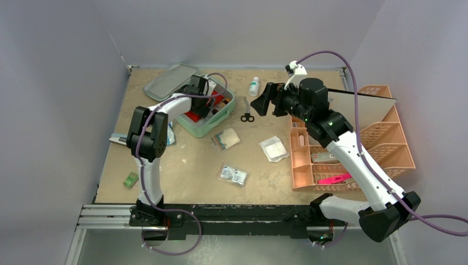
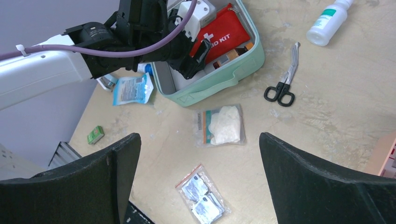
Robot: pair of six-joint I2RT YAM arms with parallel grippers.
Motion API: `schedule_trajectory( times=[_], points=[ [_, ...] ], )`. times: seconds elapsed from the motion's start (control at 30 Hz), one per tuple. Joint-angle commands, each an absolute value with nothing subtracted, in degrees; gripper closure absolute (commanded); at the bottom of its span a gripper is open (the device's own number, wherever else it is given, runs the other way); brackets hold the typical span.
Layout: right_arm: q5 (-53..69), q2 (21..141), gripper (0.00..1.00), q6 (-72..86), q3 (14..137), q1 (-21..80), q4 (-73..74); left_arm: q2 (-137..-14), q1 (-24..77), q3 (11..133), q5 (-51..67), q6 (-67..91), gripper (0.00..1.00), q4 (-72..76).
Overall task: Organize the medicine kit
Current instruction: Adjust the medicine pouch in the medicine box.
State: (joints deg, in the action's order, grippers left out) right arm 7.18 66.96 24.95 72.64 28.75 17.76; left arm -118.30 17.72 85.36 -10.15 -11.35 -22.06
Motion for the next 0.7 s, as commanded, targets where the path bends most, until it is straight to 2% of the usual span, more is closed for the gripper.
schedule_trajectory(
  times=[0.0, 0.27, 0.43, 0.53, 0.67],
  points=[
    [6.7, 65.8, 0.01, 23.9, 72.4, 28.6, 16.2, -119.6, 16.6, 86.3, -14.1, -12.4, 0.29, -19.3],
    [0.3, 69.4, 0.01, 27.2, 75.1, 28.6, 18.0, -109.1, 17.5, 88.3, -4.5, -5.5, 0.25, -25.9],
    [-2.2, 76.7, 0.02, 27.6, 79.0, 28.6, 17.9, -101.0, 17.5, 90.0, 1.7, -0.6, 0.23, -33.1],
    [-4.3, 81.7, 0.08, 27.2, 81.2, 28.6, 16.4, -94.6, 17.5, 86.8, 8.4, 2.6, 0.21, -33.8],
    [-7.6, 88.6, 0.25, 26.5, 84.1, 28.6, 13.7, -86.9, 17.5, 82.7, 15.8, 5.7, 0.19, -35.9]
  ],
)
